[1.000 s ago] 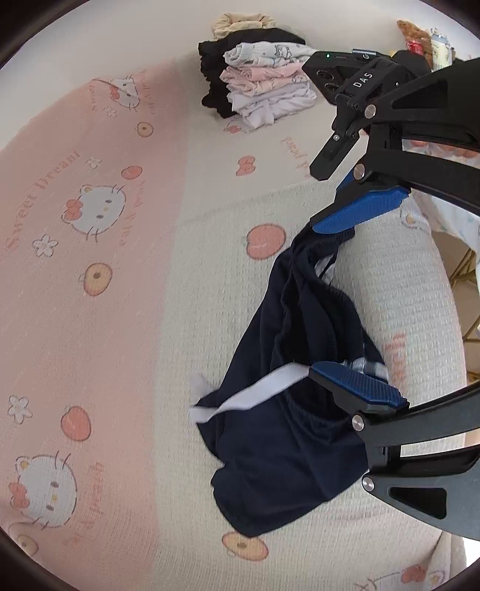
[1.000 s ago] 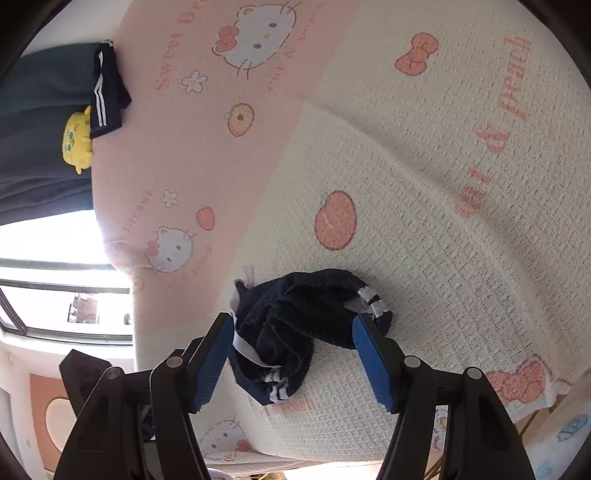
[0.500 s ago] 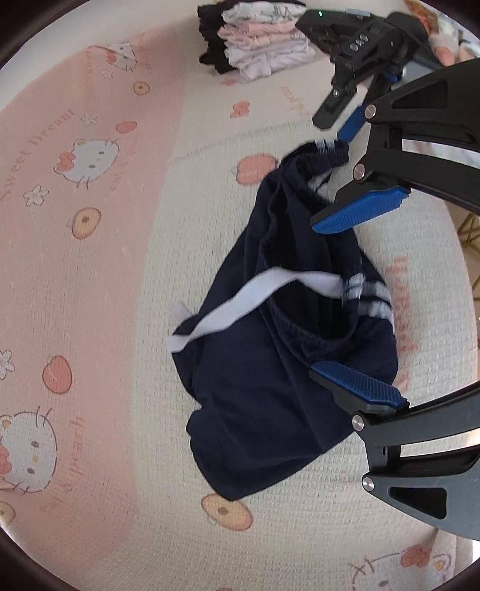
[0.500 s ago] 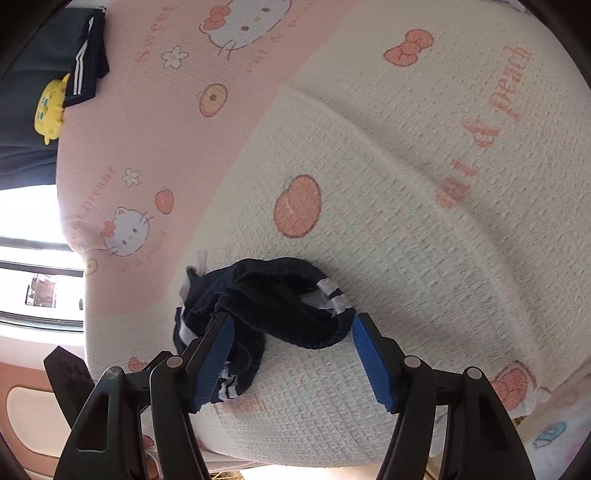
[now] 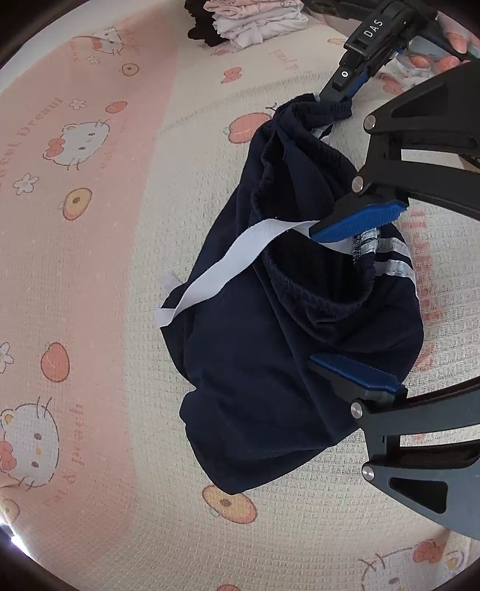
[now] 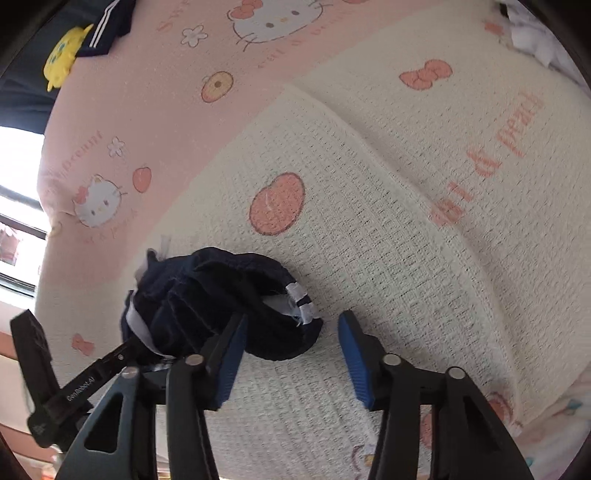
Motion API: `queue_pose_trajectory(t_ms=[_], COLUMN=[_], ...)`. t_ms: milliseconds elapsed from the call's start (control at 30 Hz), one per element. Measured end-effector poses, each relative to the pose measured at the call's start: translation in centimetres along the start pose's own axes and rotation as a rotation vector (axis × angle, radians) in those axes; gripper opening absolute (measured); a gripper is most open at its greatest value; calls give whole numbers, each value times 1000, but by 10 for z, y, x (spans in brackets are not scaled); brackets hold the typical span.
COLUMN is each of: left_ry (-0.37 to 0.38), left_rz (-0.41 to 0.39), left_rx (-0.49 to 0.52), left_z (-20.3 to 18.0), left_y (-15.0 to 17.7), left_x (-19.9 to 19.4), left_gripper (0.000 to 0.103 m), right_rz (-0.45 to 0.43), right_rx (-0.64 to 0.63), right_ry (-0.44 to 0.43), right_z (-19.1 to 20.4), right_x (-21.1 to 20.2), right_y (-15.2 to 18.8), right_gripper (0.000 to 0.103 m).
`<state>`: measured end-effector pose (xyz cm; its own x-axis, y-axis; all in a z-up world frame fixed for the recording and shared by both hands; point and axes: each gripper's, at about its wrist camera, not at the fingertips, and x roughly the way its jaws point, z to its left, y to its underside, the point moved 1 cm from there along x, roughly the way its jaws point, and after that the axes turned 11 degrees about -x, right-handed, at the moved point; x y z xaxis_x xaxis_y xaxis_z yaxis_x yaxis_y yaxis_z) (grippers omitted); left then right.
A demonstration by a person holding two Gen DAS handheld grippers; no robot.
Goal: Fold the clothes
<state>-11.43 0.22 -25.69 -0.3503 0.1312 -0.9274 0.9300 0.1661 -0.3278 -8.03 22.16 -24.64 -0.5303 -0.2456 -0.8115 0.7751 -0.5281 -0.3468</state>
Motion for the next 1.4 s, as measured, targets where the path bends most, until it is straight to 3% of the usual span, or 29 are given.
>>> queue_pose_trajectory(t_ms=[133, 367, 533, 600, 667, 767, 967, 1167, 1400], left_ry=[16, -34, -47, -37, -33, -36, -33, -25, 11], left_rz=[5, 8, -15, -18, -18, -23, -86, -120, -147], left_rx=[-12, -5, 15, 8, 3, 6, 50, 85, 148], left_z=[-1, -1, -2, 0, 0, -1, -15, -40, -66], left_y=[2, 9, 10, 8, 6, 5, -4, -2, -23], left_x=[5, 17, 12, 10, 9, 5, -18, -44, -55], left_gripper=[55, 30, 17, 16, 13, 11, 11, 11, 11], right_rz=[-31, -44, -32, -25, -16, -16, -34, -39, -17], right_rx=[25, -9, -134, -207, -288, -337, -325, -290, -286], right_ry=[21, 61, 150, 203, 271, 312, 354, 306, 335], right_z=[-7, -2, 15, 25, 36, 43, 44, 31, 14], right_x=[2, 7, 15, 19, 24, 27, 17, -2, -14], right_y=[0, -2, -3, -2, -1, 0, 2, 2, 3], right_gripper=[29, 28, 28, 28, 16, 8, 6, 6, 6])
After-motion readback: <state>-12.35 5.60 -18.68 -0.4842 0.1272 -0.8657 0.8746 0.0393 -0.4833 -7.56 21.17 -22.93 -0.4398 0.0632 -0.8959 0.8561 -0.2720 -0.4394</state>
